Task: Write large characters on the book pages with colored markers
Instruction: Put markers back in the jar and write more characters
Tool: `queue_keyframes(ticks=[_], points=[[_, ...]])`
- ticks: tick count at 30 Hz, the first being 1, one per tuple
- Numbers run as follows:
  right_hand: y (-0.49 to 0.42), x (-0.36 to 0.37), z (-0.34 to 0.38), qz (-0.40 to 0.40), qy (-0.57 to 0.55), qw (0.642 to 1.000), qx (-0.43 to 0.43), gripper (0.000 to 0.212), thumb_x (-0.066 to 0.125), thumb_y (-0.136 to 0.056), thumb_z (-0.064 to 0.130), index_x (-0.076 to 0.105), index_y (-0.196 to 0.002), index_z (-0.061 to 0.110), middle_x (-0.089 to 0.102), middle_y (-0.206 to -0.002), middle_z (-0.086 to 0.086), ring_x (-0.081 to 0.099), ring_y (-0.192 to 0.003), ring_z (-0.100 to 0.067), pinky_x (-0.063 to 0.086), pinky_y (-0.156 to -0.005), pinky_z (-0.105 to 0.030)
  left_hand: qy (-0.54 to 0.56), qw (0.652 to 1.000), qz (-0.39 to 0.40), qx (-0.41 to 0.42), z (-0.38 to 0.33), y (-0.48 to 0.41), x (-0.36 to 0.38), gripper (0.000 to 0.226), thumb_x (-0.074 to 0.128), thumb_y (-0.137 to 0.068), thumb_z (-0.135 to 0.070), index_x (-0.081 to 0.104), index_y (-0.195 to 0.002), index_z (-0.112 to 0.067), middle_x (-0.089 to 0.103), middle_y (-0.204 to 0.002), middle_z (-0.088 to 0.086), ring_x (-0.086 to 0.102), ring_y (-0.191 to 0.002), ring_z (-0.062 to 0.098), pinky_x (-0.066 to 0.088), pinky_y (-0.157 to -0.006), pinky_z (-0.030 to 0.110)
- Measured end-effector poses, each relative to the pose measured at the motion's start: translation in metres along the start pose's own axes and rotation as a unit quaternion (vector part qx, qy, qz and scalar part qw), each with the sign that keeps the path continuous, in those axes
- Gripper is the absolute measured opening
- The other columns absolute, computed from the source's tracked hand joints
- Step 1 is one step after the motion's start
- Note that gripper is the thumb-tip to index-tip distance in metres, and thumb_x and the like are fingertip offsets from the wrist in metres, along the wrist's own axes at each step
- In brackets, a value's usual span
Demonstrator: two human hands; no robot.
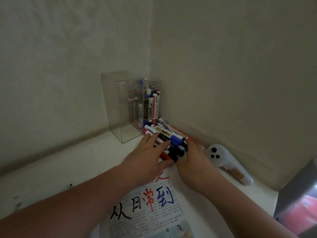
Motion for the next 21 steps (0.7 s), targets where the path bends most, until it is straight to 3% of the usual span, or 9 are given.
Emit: queue_keyframes(ticks=[2, 5, 8, 10, 14, 17, 19, 21], points=[[0.007, -0.003, -0.006, 0.026, 0.134, 0.991, -0.004, 0.056, 0.050, -0.091, 0.012, 0.040, -0.145, 0.020, 0.046, -0.141, -0.001, 0.043, -0.130, -0.022, 0.042, -0.107, -0.035, -0.007, 1.000, 0.002, 0.000, -0.001, -0.001, 0.000, 0.071, 0.038, -0.096, -0.068, 0.012, -0.158, -0.043, -0.008, -0.169, -0.005, -0.012, -0.155, 0.023, 0.008, -0.124, 0.045], [0.014, -0.010, -0.015, 0.068, 0.301, 0.951, 0.009, 0.043, 0.046, -0.092, 0.003, 0.050, -0.132, 0.019, 0.056, -0.120, -0.001, 0.049, -0.116, -0.020, 0.048, -0.090, -0.033, -0.001, 1.000, -0.001, 0.000, -0.003, 0.000, -0.004, 0.071, 0.039, -0.097, -0.067, 0.015, -0.158, -0.041, -0.005, -0.169, -0.004, -0.011, -0.155, 0.024, 0.009, -0.124, 0.047], [0.005, -0.009, -0.011, 0.098, 0.330, 0.939, 0.007, 0.033, 0.048, -0.096, 0.002, 0.054, -0.126, 0.015, 0.051, -0.095, 0.000, 0.051, -0.095, -0.018, 0.045, -0.077, -0.029, -0.001, 1.000, -0.007, -0.005, -0.002, 0.000, -0.005, 0.069, 0.040, -0.098, -0.064, 0.016, -0.158, -0.039, -0.003, -0.169, -0.003, -0.008, -0.155, 0.024, 0.011, -0.125, 0.047], [-0.007, -0.008, -0.002, 0.106, 0.341, 0.934, -0.007, 0.031, 0.051, -0.096, 0.003, 0.058, -0.124, 0.014, 0.051, -0.091, 0.001, 0.053, -0.088, -0.018, 0.043, -0.074, -0.027, -0.002, 1.000, -0.015, -0.010, 0.000, 0.000, -0.005, 0.066, 0.041, -0.100, -0.059, 0.017, -0.158, -0.038, 0.000, -0.169, -0.002, -0.005, -0.155, 0.024, 0.014, -0.125, 0.047], [-0.020, -0.012, 0.008, 0.117, 0.359, 0.926, -0.009, 0.023, 0.054, -0.096, 0.008, 0.065, -0.115, 0.013, 0.069, -0.115, -0.004, 0.067, -0.107, -0.024, 0.044, -0.076, -0.028, 0.009, 0.999, -0.034, -0.015, 0.006, 0.003, -0.010, 0.063, 0.045, -0.099, -0.057, 0.024, -0.156, -0.038, 0.017, -0.165, -0.004, 0.008, -0.153, 0.021, 0.023, -0.123, 0.045], [-0.011, -0.013, 0.004, 0.135, 0.396, 0.908, -0.004, 0.022, 0.057, -0.094, 0.008, 0.065, -0.113, 0.015, 0.070, -0.114, -0.002, 0.067, -0.107, -0.021, 0.044, -0.076, -0.026, 0.024, 0.998, -0.053, -0.004, 0.005, 0.008, -0.018, 0.059, 0.050, -0.098, -0.055, 0.033, -0.152, -0.038, 0.032, -0.155, -0.008, 0.024, -0.144, 0.014, 0.030, -0.117, 0.033], [-0.006, -0.021, 0.003, 0.119, 0.398, 0.910, 0.002, 0.023, 0.055, -0.094, 0.009, 0.065, -0.114, 0.016, 0.069, -0.112, -0.001, 0.067, -0.107, -0.021, 0.046, -0.079, -0.025, 0.025, 0.998, -0.049, 0.001, 0.004, 0.008, -0.019, 0.059, 0.050, -0.099, -0.054, 0.032, -0.152, -0.038, 0.031, -0.156, -0.009, 0.025, -0.144, 0.012, 0.028, -0.117, 0.031], [-0.008, -0.038, 0.006, 0.076, 0.368, 0.927, 0.016, 0.022, 0.055, -0.092, 0.010, 0.063, -0.111, 0.017, 0.064, -0.098, 0.000, 0.066, -0.100, -0.022, 0.049, -0.079, -0.027, 0.023, 0.999, -0.037, -0.001, 0.004, 0.008, -0.017, 0.060, 0.049, -0.099, -0.055, 0.030, -0.153, -0.039, 0.025, -0.160, -0.009, 0.020, -0.147, 0.012, 0.024, -0.120, 0.033]])
Point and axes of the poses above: each hand's wrist, its own y-axis away from the middle knuckle, its own x-axis out of the palm, z = x × y, the point moved 10 cm from there along -y, towards the middle knuckle
